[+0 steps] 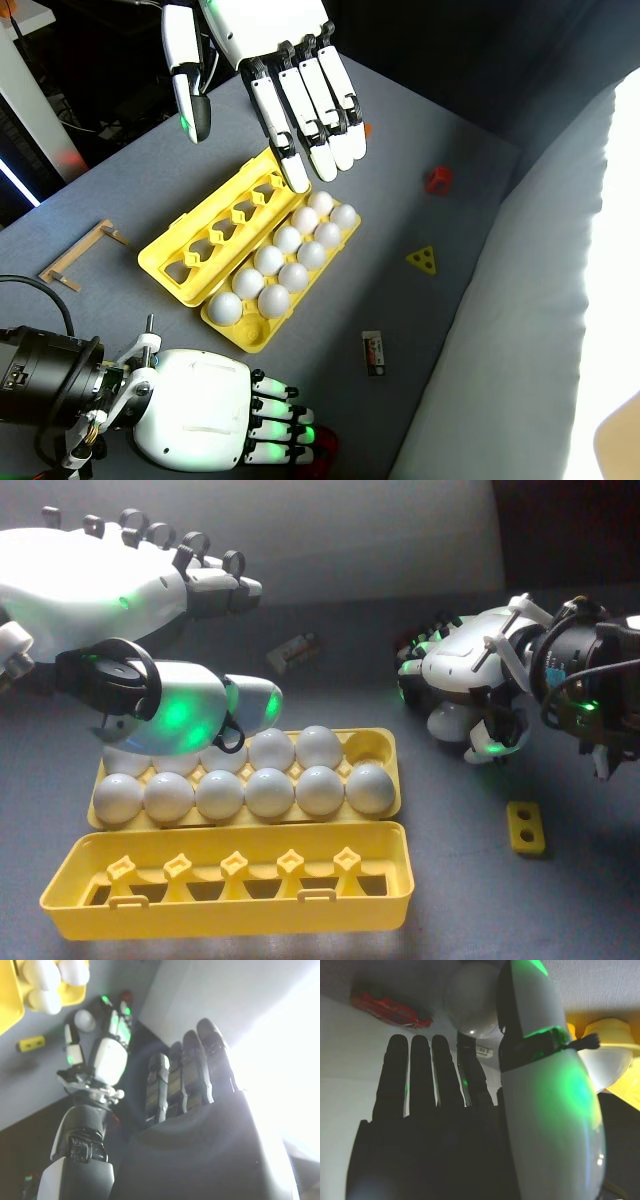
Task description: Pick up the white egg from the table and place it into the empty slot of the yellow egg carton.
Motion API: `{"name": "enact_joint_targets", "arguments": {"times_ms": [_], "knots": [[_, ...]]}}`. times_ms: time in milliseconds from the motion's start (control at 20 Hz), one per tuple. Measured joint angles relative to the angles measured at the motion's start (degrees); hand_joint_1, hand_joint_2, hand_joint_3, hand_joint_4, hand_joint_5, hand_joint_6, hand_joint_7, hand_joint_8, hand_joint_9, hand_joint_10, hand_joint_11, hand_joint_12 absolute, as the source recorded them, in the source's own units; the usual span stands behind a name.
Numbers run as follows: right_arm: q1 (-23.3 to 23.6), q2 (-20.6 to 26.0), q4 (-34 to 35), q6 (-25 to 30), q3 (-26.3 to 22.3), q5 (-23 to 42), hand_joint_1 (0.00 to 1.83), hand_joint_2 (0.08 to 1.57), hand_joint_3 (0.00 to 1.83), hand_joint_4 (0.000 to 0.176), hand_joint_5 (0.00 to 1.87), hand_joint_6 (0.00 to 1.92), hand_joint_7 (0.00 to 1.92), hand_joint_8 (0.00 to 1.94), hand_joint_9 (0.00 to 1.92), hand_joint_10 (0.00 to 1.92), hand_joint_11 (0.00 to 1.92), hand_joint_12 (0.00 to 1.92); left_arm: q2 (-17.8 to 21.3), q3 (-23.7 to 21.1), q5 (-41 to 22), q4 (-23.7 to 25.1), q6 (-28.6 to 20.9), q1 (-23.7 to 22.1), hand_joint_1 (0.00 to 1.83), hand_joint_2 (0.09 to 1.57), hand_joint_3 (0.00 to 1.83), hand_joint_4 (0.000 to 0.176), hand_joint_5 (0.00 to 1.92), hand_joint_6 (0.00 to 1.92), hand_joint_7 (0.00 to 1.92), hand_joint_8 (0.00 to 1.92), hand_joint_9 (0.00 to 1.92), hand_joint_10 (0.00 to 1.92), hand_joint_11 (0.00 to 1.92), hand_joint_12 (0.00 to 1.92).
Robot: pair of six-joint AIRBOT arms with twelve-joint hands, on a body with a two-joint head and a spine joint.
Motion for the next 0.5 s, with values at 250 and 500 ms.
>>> {"name": "enact_joint_targets", "arguments": {"times_ms": [250,500], "knots": [[0.00,0.00,-0.04,0.02,0.00,0.04,1.14,1.05,0.01,0.000,0.36,1.03,0.14,0.03,0.07,0.02,0.00,0.14,-0.04,0.07,0.17,-0.15,0.02,0.00,0.06,1.29,0.00,0.032,0.17,0.00,0.11,0.00,0.12,0.00,0.00,0.48],[0.00,0.00,-0.15,0.09,0.07,0.09,1.08,1.18,0.01,0.000,0.82,1.26,0.29,0.02,0.12,0.03,0.00,0.46,-0.04,0.07,0.22,-0.20,-0.24,-0.22,0.07,1.29,0.00,0.032,0.17,0.00,0.11,0.00,0.12,0.00,0.00,0.49]]}}
